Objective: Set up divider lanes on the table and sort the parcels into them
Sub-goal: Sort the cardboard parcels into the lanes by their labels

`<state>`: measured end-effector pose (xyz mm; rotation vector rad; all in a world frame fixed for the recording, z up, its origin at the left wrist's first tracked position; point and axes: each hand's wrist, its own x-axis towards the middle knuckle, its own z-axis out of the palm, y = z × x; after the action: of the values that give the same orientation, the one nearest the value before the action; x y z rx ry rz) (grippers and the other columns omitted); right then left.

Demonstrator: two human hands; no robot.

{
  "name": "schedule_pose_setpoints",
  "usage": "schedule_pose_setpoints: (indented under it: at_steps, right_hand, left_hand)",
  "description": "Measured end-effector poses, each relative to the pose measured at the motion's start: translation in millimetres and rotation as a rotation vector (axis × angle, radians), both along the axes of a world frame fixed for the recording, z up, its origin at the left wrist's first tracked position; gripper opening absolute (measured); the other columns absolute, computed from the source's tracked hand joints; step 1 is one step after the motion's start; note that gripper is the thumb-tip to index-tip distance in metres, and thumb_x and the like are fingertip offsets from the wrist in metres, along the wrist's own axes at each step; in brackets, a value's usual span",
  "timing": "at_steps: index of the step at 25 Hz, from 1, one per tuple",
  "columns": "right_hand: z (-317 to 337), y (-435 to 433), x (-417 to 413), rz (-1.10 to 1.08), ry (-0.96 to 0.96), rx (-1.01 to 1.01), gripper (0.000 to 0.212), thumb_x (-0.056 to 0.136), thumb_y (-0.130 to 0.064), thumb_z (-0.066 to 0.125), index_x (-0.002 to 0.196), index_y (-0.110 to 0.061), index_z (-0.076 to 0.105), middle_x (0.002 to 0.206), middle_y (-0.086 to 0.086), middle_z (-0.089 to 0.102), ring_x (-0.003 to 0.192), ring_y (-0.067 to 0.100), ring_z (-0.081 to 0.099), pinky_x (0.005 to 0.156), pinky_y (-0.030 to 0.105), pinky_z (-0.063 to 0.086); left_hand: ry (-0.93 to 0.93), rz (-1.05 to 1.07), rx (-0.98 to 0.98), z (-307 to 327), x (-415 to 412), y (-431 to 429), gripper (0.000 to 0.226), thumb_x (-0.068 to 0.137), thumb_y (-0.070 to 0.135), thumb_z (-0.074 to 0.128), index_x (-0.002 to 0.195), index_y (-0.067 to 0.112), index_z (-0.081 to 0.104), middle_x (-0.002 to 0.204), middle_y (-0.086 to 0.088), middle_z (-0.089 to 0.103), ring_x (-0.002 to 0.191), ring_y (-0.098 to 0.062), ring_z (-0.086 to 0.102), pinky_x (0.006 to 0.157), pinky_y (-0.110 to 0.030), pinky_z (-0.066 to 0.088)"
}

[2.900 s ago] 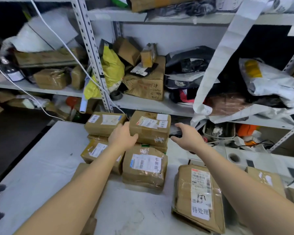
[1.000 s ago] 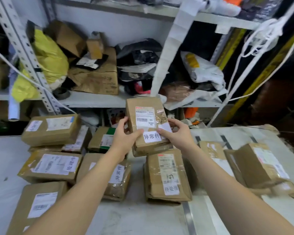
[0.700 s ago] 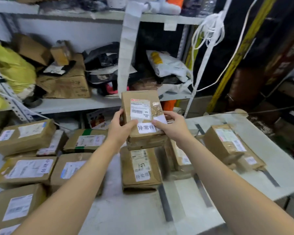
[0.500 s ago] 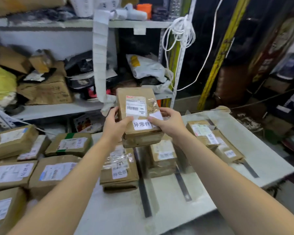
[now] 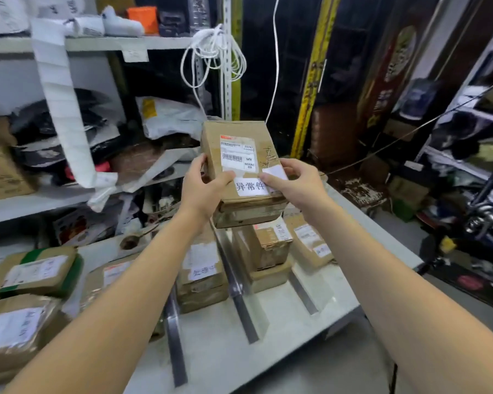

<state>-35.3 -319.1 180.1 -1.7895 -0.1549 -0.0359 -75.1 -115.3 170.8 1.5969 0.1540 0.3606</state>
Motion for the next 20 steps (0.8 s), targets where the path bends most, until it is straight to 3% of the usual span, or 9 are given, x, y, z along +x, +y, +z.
schedule_pose_setpoints:
  at_steps: [5,10,13,16,20]
  right_hand:
    - [-3.1,-56.4,43.1,-0.073,0.013,-0.058,0.047,0.075,-0.034,0.091,0.119,-0.026,0.073,0.104,-0.009,0.076,0.091,0.005,0.074,0.069,0.021,0.06]
    - [-16.1,-112.7,86.5,-0.128,0.052,-0.096,0.032,0.073,-0.041,0.091,0.097,-0.048,0.071,0.092,-0.028,0.073,0.087,-0.007,0.071,0.06,0.015,0.057]
    - [-30.5,-150.9,107.9,-0.12,0.1,-0.106,0.041,0.068,-0.049,0.091,0.103,-0.049,0.07,0.096,-0.025,0.075,0.087,-0.005,0.072,0.061,0.017,0.059]
    - [-51.8,-190.8,129.7,-0.093,0.152,-0.117,0.04,0.065,-0.046,0.094,0.098,-0.046,0.071,0.093,-0.022,0.076,0.083,-0.004,0.073,0.057,0.014,0.056]
    - [-89.6,-234.9,158.8,-0.006,0.223,-0.154,0.04,0.068,-0.04,0.094,0.1,-0.039,0.072,0.1,-0.011,0.074,0.085,0.002,0.073,0.058,0.015,0.054]
  left_hand:
    - [0.027,-0.11,-0.074,-13.1,66.8,-52.0,0.054,0.087,0.018,0.071,0.138,0.025,0.055,0.118,0.01,0.071,0.102,-0.009,0.071,0.076,-0.025,0.059]
    - [0.076,-0.196,-0.082,-35.2,119.1,-104.2,0.067,0.087,0.022,0.073,0.148,0.026,0.045,0.126,0.009,0.066,0.103,-0.004,0.067,0.067,-0.017,0.058]
    - [0.113,-0.217,-0.056,-50.1,138.1,-135.5,0.067,0.087,0.024,0.076,0.147,0.027,0.047,0.124,0.012,0.067,0.102,-0.002,0.066,0.067,-0.016,0.058]
    - [0.188,-0.237,-0.065,-73.2,152.2,-168.8,0.056,0.087,0.025,0.076,0.137,0.034,0.052,0.109,0.025,0.072,0.095,0.002,0.071,0.067,-0.016,0.058]
    - [0.322,-0.184,-0.094,-109.8,160.4,-215.4,0.057,0.09,0.024,0.073,0.143,0.029,0.052,0.119,0.009,0.074,0.091,-0.001,0.074,0.066,-0.018,0.059]
